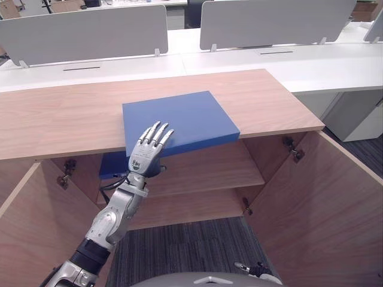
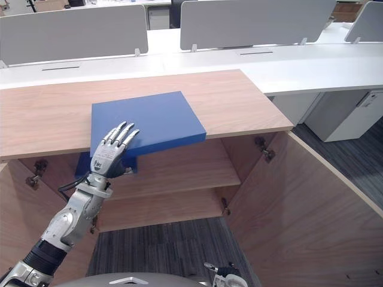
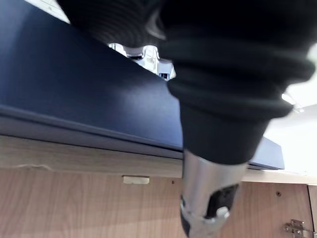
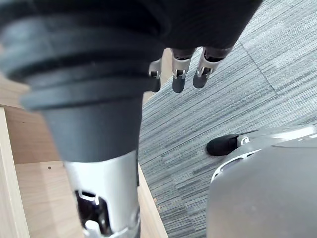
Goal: Walk over to the cabinet, pick up the folder, carry it to the office cabinet, place the folder inside the office cabinet, then close the office cabinet door
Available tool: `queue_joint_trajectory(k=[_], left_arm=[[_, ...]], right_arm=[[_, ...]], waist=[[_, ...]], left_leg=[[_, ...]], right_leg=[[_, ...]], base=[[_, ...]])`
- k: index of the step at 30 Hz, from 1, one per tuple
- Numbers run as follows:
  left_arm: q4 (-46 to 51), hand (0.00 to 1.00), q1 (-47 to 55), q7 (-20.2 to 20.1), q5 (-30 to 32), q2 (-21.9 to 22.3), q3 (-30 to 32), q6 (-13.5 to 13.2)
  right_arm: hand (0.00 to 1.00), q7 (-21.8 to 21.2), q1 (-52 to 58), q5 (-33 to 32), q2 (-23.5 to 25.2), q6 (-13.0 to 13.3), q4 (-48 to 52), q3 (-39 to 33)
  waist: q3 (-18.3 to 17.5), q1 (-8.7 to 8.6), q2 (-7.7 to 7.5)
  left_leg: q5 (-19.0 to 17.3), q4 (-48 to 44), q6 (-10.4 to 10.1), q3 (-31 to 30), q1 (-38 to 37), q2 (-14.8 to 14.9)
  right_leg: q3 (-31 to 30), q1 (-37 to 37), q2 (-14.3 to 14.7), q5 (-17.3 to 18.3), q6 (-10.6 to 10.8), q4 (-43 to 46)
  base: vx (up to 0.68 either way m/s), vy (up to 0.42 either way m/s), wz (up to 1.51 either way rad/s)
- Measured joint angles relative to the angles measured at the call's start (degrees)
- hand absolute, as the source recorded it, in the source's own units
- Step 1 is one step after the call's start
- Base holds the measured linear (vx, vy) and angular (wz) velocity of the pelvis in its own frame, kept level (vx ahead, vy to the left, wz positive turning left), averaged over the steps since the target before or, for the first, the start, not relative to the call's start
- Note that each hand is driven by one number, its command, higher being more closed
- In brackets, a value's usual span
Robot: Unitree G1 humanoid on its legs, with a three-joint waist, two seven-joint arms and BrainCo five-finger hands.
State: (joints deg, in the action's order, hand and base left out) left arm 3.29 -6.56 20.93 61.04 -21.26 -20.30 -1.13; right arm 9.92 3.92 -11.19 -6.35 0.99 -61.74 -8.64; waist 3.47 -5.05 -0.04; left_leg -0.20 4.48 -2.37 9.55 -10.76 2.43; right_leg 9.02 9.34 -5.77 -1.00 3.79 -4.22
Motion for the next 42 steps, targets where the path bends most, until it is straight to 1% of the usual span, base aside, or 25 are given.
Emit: queue_joint_trajectory(k=[1, 2, 6, 10, 17, 21, 24, 28, 29, 32, 34, 37, 40, 41, 42], left_arm=[[-0.06, 0.0, -0.07, 0.0, 0.04, 0.02, 0.11, 0.42], [-0.07, 1.0, -0.07, 0.0, 0.06, 0.03, 0.11, 0.62], [-0.39, 1.0, -0.06, -0.03, 0.62, 0.99, 0.85, 1.09], [-0.37, 1.0, -0.47, 0.08, 1.08, 2.08, 3.86, 1.08], [0.72, 1.0, -0.46, 1.52, 1.04, 2.11, 5.91, 1.05], [2.82, 1.0, 0.35, 1.61, 0.69, 2.07, 6.78, 0.66], [6.08, 1.0, 2.23, 1.64, -0.91, 2.08, 6.61, -0.48], [11.66, 1.0, 4.03, 2.53, -4.85, 2.29, 5.46, -2.97], [12.6, 1.0, 4.07, 2.56, -5.22, 2.54, 4.95, -3.2], [18.63, 1.0, 5.53, 2.77, -9.39, 4.87, 1.68, -4.59], [22.09, 1.0, 6.26, 2.84, -12.99, 6.86, -1.38, -6.38], [25.98, 1.0, 6.59, 2.88, -22.63, 10.17, -6.43, -10.45], [27.7, 1.0, 7.32, 2.93, -28.77, 11.51, -7.68, -11.47], [27.76, 1.0, 7.71, 3.38, -31.69, 12.1, -8.2, -11.72], [27.78, 1.0, 8.12, 3.68, -34.32, 12.63, -8.7, -11.72]], right_arm=[[0.0, -0.08, 0.0, -0.14, 0.0, 0.0, 0.0, -0.01], [0.0, -0.15, 0.0, -0.19, 0.0, 0.0, 0.0, -0.01], [0.0, -1.17, 0.16, -0.7, 0.03, 0.0, 0.01, -0.55], [0.0, -1.26, 0.26, -0.84, -0.03, 0.0, 0.06, -0.58], [0.0, -1.88, 0.39, -0.86, -0.09, 0.01, 0.06, -0.57], [0.0, -1.87, 0.41, -0.86, -0.09, 0.02, 0.09, -0.51], [0.0, -1.85, 0.45, -0.87, -0.13, 0.06, 0.12, -0.12], [0.0, -1.81, 0.46, -0.88, -0.57, 0.49, 0.81, 1.93], [0.0, -1.79, 0.5, -0.89, -0.62, 0.61, 0.93, 2.1], [0.0, -1.53, 0.7, -0.89, -0.94, 1.42, 1.92, 4.24], [0.0, -0.99, 0.81, -0.92, -0.94, 1.89, 2.43, 5.22], [0.0, -0.45, 0.67, -0.91, -1.12, 2.67, 3.28, 7.08], [0.0, 0.7, 1.0, -0.96, -1.1, 3.09, 5.3, 8.7], [0.0, 0.88, 1.36, -1.0, -1.06, 3.2, 6.11, 9.45], [0.0, 1.23, 1.73, -1.22, -1.01, 3.55, 7.05, 10.31]], waist=[[0.0, -0.06, 0.01], [-0.01, -0.07, 0.02], [-0.02, -0.08, 0.05], [-0.09, -0.24, 0.22], [-0.11, -0.22, 0.27], [-0.12, -0.23, 0.27], [-0.12, -0.15, 0.27], [-0.23, 0.01, 0.33], [-0.27, 0.15, 0.39], [-0.57, 0.31, 0.71], [-0.62, 0.34, 0.74], [-1.15, 0.73, 1.06], [-1.29, 0.87, 1.27], [-1.67, 1.26, 1.05], [-2.09, 1.44, 1.4]], left_leg=[[0.0, 0.0, 0.0, 0.0, 0.04, 0.0], [0.0, 0.0, 0.0, 0.02, 0.06, 0.01], [0.0, 0.01, 0.0, 0.02, 0.17, 0.01], [0.0, 0.03, 0.0, 0.02, 0.18, 0.04], [0.0, 0.03, 0.0, 0.0, 0.19, 0.06], [-0.02, 0.03, 0.0, 0.0, 0.21, 0.07], [-0.13, 0.02, 0.11, 0.0, 0.22, 0.06], [-0.13, 0.01, 0.11, -0.02, 0.72, 0.08], [-0.14, 0.01, 0.11, 0.05, 0.84, 0.09], [-0.13, -0.01, 0.11, 0.23, 1.53, 0.09], [-0.13, -0.02, 0.11, 0.25, 1.56, 0.12], [-0.15, -0.01, 0.1, 0.78, 1.67, 0.24], [-0.17, 0.0, 0.09, 1.18, 1.65, 0.34], [-0.21, 0.0, 0.07, 1.41, 1.72, 0.39], [-0.21, 0.0, 0.07, 1.39, 1.67, 0.39]], right_leg=[[-0.01, 0.0, 0.01, -0.07, -0.02, -0.09], [-0.01, 0.0, 0.01, -0.1, -0.03, -0.15], [-0.01, 0.0, 0.02, -0.21, -0.08, -0.36], [-0.01, -0.01, 0.05, -0.21, -0.08, -0.36], [0.01, 0.0, 0.06, -0.23, -0.05, -0.37], [0.0, -0.01, 0.06, -0.36, 0.17, -0.37], [0.01, -0.02, 0.06, -0.4, 0.25, -0.37], [-0.16, -0.52, 0.03, -0.55, 0.5, -0.33], [-0.28, -0.71, 0.03, -0.56, 0.53, -0.29], [-0.63, -1.53, -0.01, -0.49, 0.69, 0.29], [-0.89, -1.63, 0.0, -0.5, 0.7, 0.49], [-2.6, -2.62, 0.06, -0.21, 0.93, 1.45], [-3.25, -2.96, 0.1, 0.3, 0.96, 2.25], [-3.6, -3.6, 0.12, 0.83, 0.82, 3.0], [-3.62, -3.6, 0.11, 1.03, 1.06, 3.48]], base=[[0.0, 0.0, 0.0], [0.0, 0.0, 0.0], [0.0, 0.0, 0.0], [0.0, 0.0, 0.0], [0.0, 0.0, 0.0], [0.0, 0.0, 0.0], [0.0, 0.0, 0.0], [0.0, 0.0, 0.0], [0.0, 0.0, -0.04], [0.0, -0.001, -0.03], [0.0, 0.0, 0.0], [-0.03, -0.005, -0.1], [-0.05, -0.014, -0.1], [-0.05, -0.015, -0.08], [-0.05, -0.015, -0.04]])
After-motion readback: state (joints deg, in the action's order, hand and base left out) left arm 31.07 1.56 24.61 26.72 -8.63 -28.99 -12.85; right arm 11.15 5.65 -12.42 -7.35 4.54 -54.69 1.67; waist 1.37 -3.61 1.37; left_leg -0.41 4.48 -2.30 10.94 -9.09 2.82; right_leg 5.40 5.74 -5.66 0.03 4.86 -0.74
